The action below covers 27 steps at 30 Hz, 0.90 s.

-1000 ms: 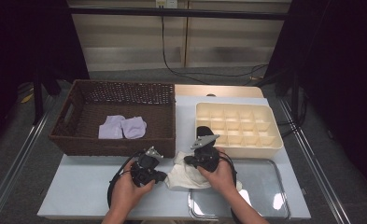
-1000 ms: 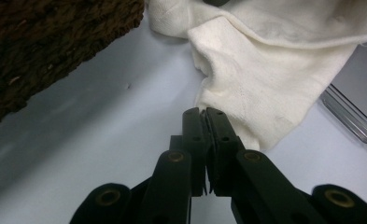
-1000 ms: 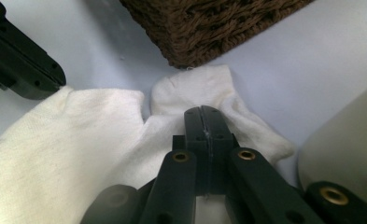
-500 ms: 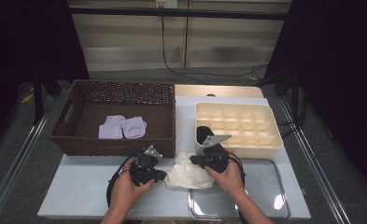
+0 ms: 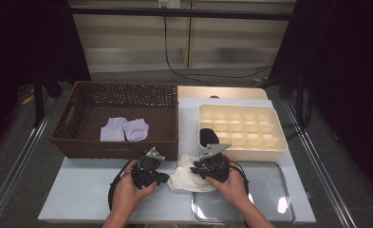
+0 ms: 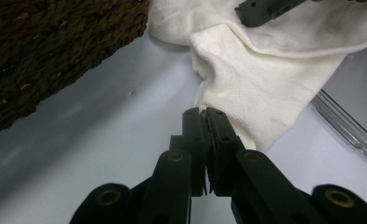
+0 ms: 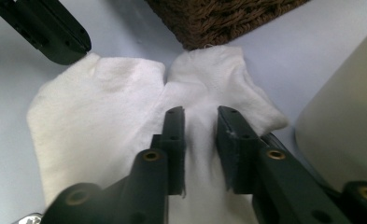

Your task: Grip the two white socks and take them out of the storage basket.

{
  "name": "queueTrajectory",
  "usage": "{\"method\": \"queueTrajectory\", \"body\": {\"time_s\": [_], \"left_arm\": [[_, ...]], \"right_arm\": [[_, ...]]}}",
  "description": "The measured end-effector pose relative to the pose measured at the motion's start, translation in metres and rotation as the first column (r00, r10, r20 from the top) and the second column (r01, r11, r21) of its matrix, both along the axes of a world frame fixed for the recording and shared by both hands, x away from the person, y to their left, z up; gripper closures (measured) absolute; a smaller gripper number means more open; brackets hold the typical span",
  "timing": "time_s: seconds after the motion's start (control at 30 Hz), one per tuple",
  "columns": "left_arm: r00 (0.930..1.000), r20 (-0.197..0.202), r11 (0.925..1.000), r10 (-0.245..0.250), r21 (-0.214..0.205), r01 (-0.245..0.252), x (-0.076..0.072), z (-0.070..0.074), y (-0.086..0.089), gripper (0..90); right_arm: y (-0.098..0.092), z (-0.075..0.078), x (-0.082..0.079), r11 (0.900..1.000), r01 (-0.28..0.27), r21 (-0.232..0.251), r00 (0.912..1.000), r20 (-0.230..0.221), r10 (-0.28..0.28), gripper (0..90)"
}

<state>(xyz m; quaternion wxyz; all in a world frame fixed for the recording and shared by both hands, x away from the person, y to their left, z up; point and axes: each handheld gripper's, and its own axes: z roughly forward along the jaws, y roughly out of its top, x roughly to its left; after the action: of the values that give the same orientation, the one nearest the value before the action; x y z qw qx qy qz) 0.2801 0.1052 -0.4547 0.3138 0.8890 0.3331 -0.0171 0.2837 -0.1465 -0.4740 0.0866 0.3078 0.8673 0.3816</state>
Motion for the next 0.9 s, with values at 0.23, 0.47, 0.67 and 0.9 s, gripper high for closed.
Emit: {"method": "queueTrajectory", "body": {"time_s": [0.23, 0.47, 0.67, 0.9], "left_arm": [[0.9999, -0.016, 1.0, -0.004, 0.005, 0.004, 0.0, -0.001, 0.0, 87.7], [0.9993, -0.036, 1.0, -0.007, 0.003, 0.007, 0.002, -0.003, 0.001, 87.9], [0.9988, -0.046, 0.9999, -0.015, 0.004, 0.015, 0.003, -0.003, 0.0, 88.2], [0.9984, -0.056, 1.0, -0.007, -0.004, 0.007, 0.003, -0.004, -0.001, 90.0]], "right_arm": [[-0.001, 0.0, 0.002, 0.9996, 0.004, 0.028, 0.9992, -0.04, -0.003, 86.9], [-0.013, 0.007, 0.006, 0.9942, 0.013, 0.107, 0.9982, -0.06, -0.006, 87.1], [-0.023, 0.01, 0.004, 0.9913, 0.015, 0.131, 0.9986, -0.053, -0.008, 86.9], [-0.03, 0.006, 0.003, 0.9917, 0.014, 0.128, 0.9984, -0.057, -0.007, 86.3]]}}
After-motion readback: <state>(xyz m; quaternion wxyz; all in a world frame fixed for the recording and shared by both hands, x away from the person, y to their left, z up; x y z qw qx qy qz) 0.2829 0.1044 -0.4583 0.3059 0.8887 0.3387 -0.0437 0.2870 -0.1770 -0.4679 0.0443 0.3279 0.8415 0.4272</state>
